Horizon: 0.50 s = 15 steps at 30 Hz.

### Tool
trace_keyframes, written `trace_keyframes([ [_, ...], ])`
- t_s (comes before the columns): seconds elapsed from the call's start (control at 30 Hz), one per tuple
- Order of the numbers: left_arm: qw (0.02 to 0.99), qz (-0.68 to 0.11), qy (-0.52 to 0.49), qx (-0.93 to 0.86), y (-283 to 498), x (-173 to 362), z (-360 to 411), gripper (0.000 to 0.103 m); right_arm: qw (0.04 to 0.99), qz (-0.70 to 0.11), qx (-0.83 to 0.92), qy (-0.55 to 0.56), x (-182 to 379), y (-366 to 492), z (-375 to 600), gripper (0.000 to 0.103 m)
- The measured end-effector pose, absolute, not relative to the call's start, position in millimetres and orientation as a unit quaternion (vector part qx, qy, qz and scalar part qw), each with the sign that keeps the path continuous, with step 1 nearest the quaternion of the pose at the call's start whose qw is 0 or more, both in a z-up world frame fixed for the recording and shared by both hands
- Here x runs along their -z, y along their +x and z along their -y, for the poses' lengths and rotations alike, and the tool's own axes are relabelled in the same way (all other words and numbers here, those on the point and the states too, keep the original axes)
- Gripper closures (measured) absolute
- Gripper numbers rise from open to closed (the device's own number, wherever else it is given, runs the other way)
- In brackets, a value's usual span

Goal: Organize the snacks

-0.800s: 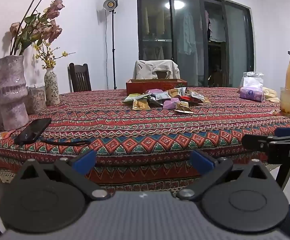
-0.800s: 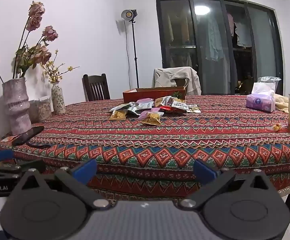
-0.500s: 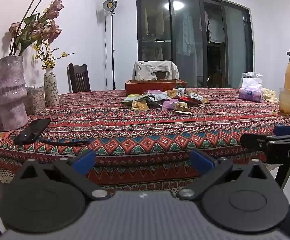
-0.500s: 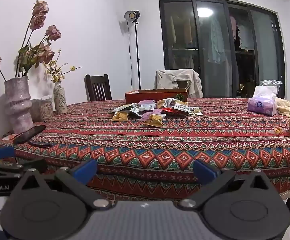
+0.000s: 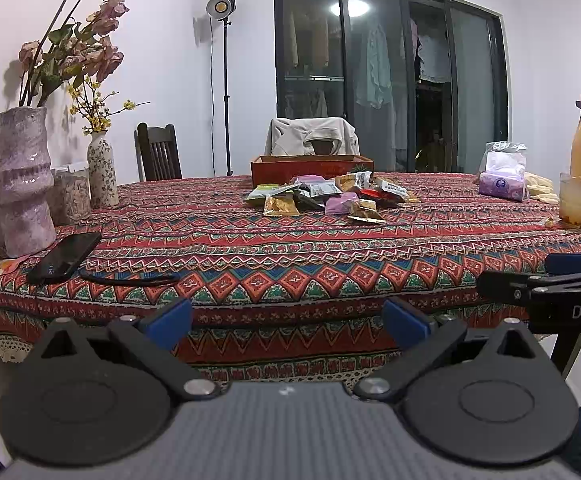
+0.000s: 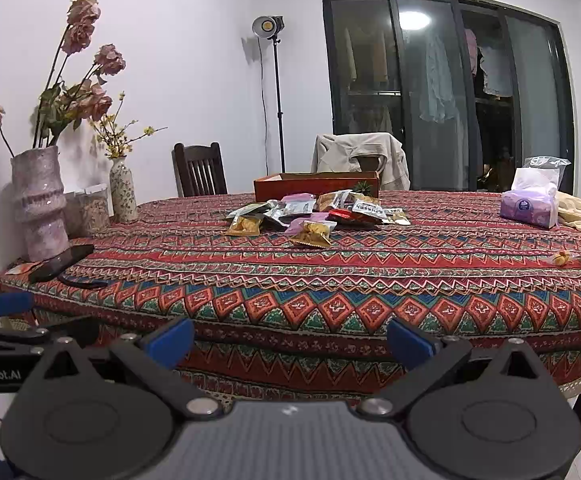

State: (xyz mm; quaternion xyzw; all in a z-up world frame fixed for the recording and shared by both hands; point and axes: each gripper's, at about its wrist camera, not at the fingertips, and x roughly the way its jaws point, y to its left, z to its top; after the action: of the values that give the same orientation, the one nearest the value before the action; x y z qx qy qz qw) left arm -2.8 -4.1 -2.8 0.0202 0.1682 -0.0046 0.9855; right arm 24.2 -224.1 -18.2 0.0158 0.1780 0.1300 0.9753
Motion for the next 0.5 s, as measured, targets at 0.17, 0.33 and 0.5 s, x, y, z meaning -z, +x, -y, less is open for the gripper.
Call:
trace_keyframes([
  [0.17, 0.985, -0.168, 0.021, 0.005, -2.6, 2.7, 4.0, 0.0, 0.975, -0.179, -0.13, 0.016, 19.5, 24.0, 225.0, 0.0],
  [0.33, 0.986, -0.168, 0.021, 0.005, -2.6, 3.1, 4.1, 0.0, 0.975, -0.18, -0.13, 0.016, 19.2, 24.5, 225.3, 0.0],
  [0.5, 0.985, -0.168, 0.022, 0.005, -2.8, 3.7, 4.1, 0.0, 0.975, -0.179, -0.13, 0.015, 18.5, 23.6, 224.6, 0.0],
])
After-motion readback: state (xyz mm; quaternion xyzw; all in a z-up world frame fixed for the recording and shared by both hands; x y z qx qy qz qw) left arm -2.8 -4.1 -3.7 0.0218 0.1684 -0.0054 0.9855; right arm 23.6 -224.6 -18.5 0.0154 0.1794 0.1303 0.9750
